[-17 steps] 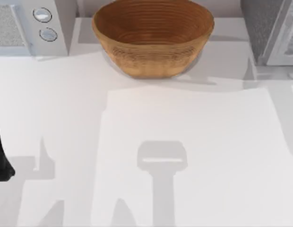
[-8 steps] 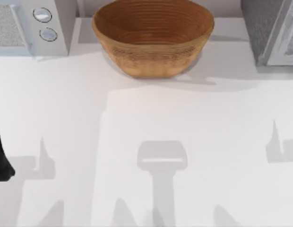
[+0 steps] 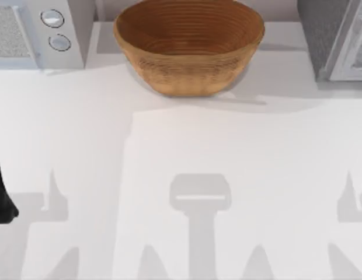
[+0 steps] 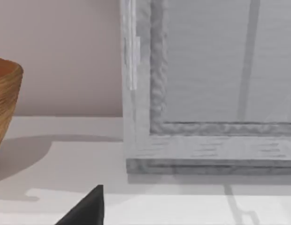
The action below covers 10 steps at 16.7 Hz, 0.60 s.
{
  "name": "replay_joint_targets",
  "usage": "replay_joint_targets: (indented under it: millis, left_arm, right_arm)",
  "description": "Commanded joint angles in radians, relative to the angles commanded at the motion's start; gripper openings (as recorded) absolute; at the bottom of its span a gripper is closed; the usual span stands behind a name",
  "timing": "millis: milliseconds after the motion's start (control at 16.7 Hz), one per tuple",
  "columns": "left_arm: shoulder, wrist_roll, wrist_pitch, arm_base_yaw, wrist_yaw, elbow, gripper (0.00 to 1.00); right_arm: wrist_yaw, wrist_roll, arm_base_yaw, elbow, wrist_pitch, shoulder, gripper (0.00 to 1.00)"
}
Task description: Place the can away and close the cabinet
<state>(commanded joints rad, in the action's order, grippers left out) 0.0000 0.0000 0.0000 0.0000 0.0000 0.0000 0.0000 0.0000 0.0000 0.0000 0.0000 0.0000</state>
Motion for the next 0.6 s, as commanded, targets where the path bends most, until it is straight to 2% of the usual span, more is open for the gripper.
replay_joint_targets:
  millis: [360, 600]
  left_arm:
    - [0.000, 0.000, 0.000, 0.000, 0.000, 0.000, 1.00]
    - [0.000, 0.000, 0.000, 0.000, 0.000, 0.000, 1.00]
  right_arm:
    - [-0.002, -0.001, -0.007, 0.005, 0.007, 0.013, 1.00]
    - [-0.064, 0.002, -0.139, 0.051, 0.114, 0.135, 1.00]
